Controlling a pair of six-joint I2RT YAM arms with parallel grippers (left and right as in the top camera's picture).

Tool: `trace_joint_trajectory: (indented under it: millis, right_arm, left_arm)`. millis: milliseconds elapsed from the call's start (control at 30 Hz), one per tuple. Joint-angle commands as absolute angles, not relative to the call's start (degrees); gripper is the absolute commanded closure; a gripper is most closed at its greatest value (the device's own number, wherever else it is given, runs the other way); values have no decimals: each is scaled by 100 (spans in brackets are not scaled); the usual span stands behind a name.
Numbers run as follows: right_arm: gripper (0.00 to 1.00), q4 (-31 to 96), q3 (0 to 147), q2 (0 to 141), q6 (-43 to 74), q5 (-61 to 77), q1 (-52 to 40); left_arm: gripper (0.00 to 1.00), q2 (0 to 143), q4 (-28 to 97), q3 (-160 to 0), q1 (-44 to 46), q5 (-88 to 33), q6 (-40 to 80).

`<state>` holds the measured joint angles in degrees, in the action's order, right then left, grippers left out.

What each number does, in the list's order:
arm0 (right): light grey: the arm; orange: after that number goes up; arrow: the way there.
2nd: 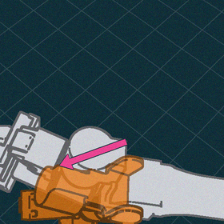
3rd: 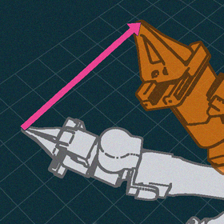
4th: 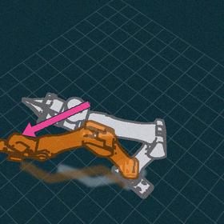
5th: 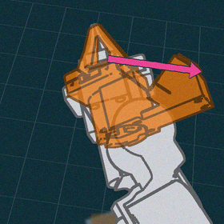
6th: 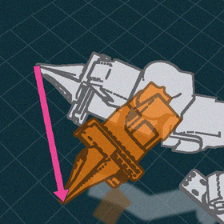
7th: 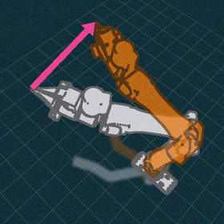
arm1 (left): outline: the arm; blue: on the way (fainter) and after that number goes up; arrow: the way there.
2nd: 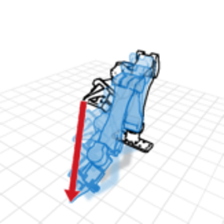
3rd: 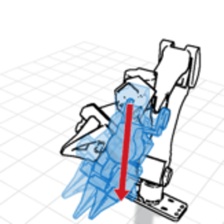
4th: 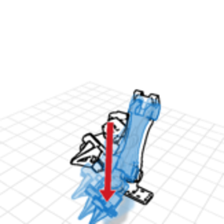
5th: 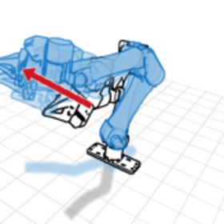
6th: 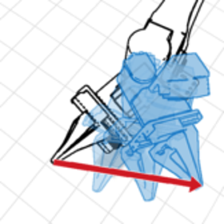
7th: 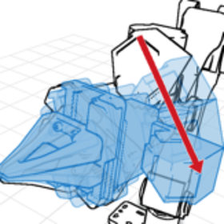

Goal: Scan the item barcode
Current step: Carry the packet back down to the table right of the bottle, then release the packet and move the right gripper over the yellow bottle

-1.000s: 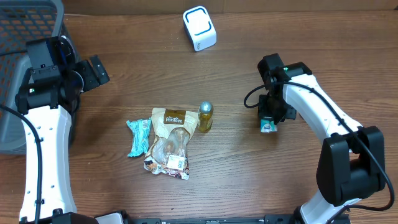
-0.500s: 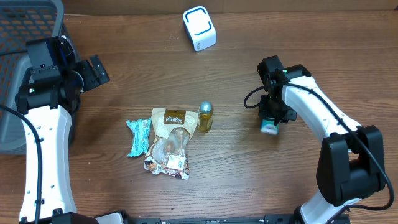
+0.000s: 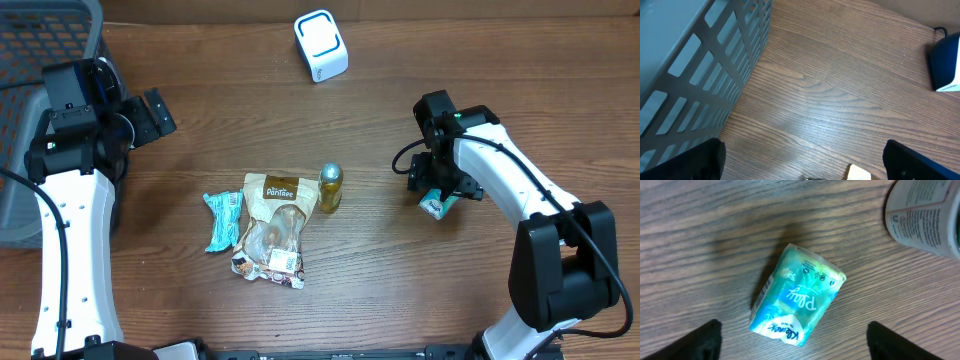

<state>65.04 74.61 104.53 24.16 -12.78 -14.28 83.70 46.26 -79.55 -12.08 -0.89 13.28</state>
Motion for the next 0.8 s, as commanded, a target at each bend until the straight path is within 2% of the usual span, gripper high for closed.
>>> trace_joint_trajectory:
  millis: [0, 133, 333, 767]
  right_arm:
    - [7, 6449, 7419, 10464, 2445, -1236, -1417]
    - [0, 6392, 7419, 10464, 2447, -1232, -1417]
    - [0, 6226, 7419, 10464, 2443, -814, -1417]
    - [0, 5492, 7419, 10464, 2440, 1367, -1417]
  left_arm:
    - [0, 8337, 4624, -8084, -1197, -93, 1221]
    - [1, 8337, 4624, -8084, -1197, -93, 1221]
    - [0, 8337, 4624, -8084, -1197, -93, 1221]
    - [0, 8337, 4624, -8084, -1197, -93, 1221]
